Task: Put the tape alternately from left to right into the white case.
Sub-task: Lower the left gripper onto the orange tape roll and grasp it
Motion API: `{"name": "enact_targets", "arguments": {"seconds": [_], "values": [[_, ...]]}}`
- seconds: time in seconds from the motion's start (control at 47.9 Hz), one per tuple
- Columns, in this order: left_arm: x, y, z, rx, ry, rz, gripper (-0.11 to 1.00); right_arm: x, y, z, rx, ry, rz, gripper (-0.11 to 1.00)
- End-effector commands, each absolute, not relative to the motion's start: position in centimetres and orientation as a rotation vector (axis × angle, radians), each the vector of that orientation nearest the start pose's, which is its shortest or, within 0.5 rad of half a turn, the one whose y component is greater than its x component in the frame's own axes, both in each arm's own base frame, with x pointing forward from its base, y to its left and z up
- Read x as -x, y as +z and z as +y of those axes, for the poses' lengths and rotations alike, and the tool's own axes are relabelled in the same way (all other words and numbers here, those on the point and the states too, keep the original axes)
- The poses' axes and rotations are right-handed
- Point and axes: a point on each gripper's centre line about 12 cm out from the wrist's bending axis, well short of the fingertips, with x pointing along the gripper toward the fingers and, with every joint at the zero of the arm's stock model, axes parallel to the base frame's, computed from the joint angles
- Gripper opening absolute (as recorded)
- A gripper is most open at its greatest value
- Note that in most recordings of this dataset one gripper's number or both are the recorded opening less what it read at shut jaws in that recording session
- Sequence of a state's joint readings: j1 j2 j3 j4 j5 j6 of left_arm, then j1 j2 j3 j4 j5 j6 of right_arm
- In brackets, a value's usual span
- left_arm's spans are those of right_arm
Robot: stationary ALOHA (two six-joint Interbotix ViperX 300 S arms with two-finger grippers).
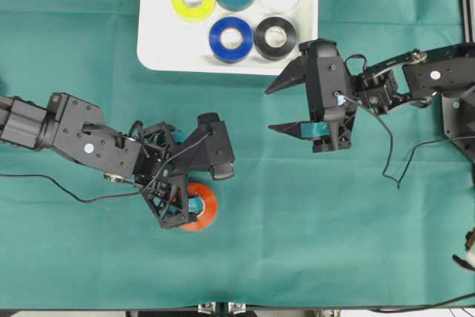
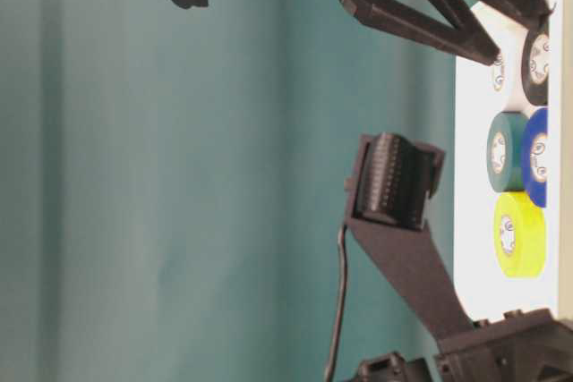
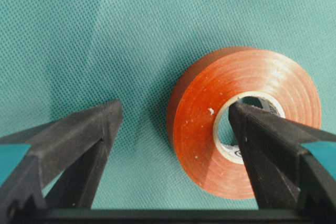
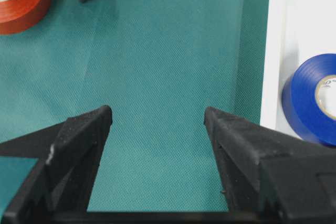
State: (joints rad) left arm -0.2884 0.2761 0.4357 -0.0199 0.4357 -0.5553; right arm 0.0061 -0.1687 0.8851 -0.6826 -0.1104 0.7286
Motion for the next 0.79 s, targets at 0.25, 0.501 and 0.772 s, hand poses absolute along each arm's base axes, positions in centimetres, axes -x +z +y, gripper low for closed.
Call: {"name": "enact_targets", "arguments": {"seconds": [0.25, 0.501, 0.772], "values": [[-39.8, 9.6, -12.9, 0.330, 0.053, 1.186, 0.56, -33.1, 17.0, 1.3, -0.072, 0.070, 0.612, 0.79], [-39.9, 10.2, -12.9, 0.330, 0.047, 1.174, 0.04, -33.1, 17.1, 1.3, -0.072, 0.073, 0.609, 0.79], [-39.6, 10.8, -12.9, 0.333, 0.043, 1.166, -0.03, -33.2, 17.2, 1.4, -0.073, 0.074, 0.605, 0.79]]}}
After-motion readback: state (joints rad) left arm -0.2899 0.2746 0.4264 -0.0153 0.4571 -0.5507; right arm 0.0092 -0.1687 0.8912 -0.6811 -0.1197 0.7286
